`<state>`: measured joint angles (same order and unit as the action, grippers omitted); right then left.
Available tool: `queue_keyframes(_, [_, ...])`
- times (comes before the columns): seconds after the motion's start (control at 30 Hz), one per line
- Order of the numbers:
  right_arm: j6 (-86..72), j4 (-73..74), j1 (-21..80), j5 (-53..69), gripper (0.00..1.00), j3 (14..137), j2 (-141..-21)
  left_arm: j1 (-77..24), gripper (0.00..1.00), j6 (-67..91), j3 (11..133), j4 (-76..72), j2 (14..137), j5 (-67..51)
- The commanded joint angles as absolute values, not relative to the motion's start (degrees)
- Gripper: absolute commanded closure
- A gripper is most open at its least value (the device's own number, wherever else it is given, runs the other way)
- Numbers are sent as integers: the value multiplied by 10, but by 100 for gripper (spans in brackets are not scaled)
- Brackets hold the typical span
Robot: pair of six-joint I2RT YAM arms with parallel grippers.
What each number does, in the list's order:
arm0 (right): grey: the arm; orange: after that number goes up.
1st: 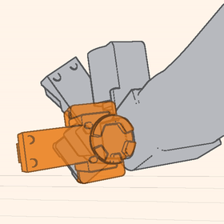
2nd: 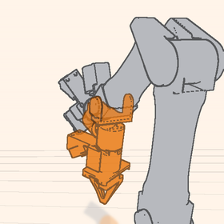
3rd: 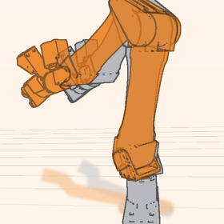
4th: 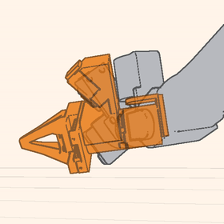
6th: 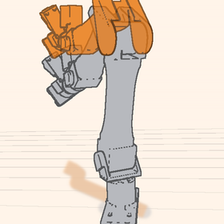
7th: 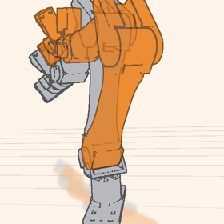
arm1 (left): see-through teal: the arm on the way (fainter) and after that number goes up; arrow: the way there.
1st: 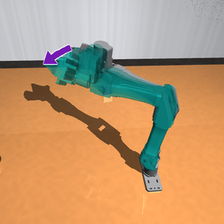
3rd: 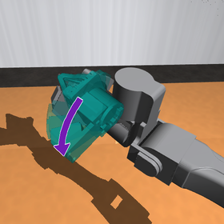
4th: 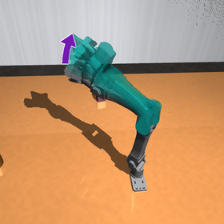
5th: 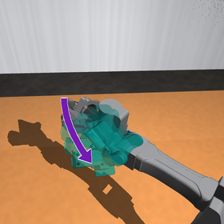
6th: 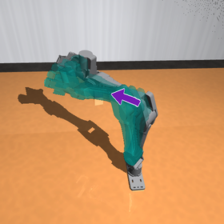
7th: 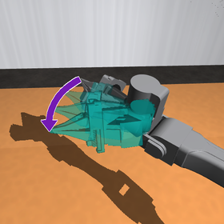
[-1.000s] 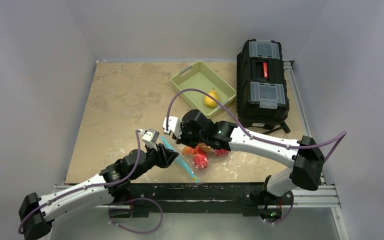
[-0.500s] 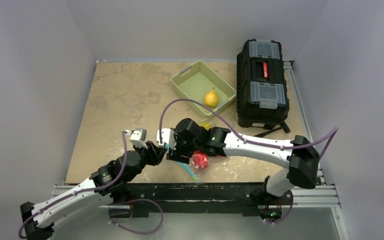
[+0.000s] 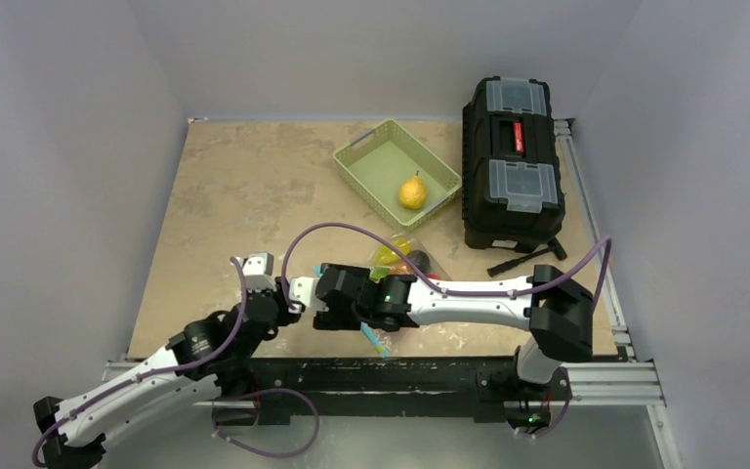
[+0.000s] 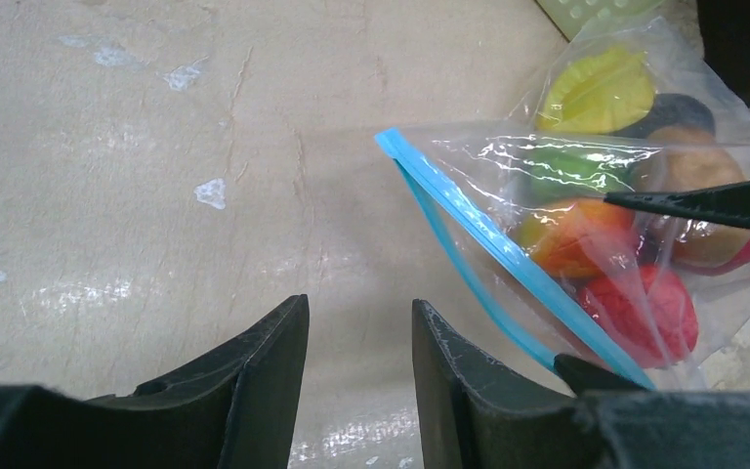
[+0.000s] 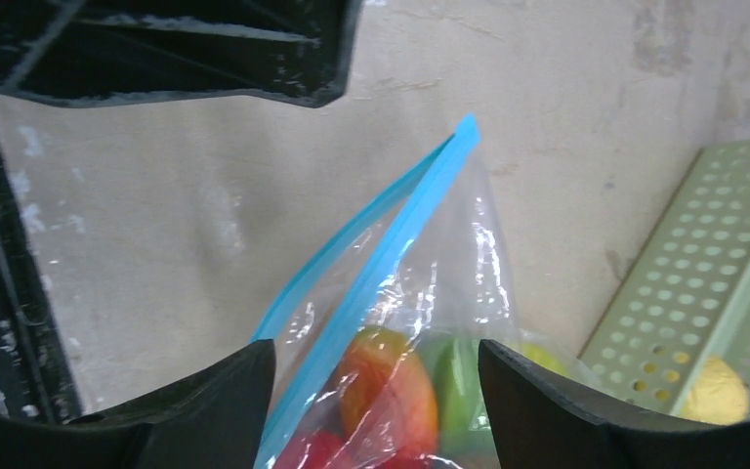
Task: Open the zip-top bag and remove the fake food
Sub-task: Pick up the fake fruit from the zipper food storage bag.
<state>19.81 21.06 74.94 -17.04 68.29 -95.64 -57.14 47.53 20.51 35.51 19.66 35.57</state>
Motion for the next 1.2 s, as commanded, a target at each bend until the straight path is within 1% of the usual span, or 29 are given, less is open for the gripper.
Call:
queue_keyframes(0.0, [226, 172, 754, -268, 27, 687, -953, -573, 57, 482, 233, 361, 199, 373])
queue_keyframes(0.2, [234, 178, 756, -273, 36, 685, -953, -573, 57, 473, 223, 353, 179, 361])
queue_keyframes(0.4, [232, 189, 789, -272, 36, 690, -982, -573, 56, 474, 218, 356, 161, 360])
queue_keyframes(0.47, [237, 187, 797, -291, 38, 691, -994, -573, 57, 475, 219, 359, 160, 360])
queue_keyframes(0.5, [237, 187, 798, -297, 41, 692, -996, -573, 56, 475, 219, 360, 160, 360])
queue_keyframes(0.53, [239, 187, 797, -300, 46, 692, -997, -573, 57, 475, 219, 361, 160, 359])
queue_keyframes(0.7, [253, 174, 797, -322, 80, 684, -987, -573, 57, 476, 214, 357, 156, 354])
queue_keyframes(0.8, [256, 171, 798, -326, 93, 683, -980, -573, 57, 467, 210, 347, 154, 345])
queue_keyframes(0.9, [251, 173, 788, -307, 100, 685, -971, -573, 57, 449, 206, 327, 150, 320])
queue_keyframes(1.03, [207, 205, 730, -190, 100, 698, -947, -573, 53, 411, 183, 249, 137, 260])
queue_keyframes(1.17, [177, 208, 666, -51, 100, 690, -898, -573, 45, 378, 147, 153, 136, 187])
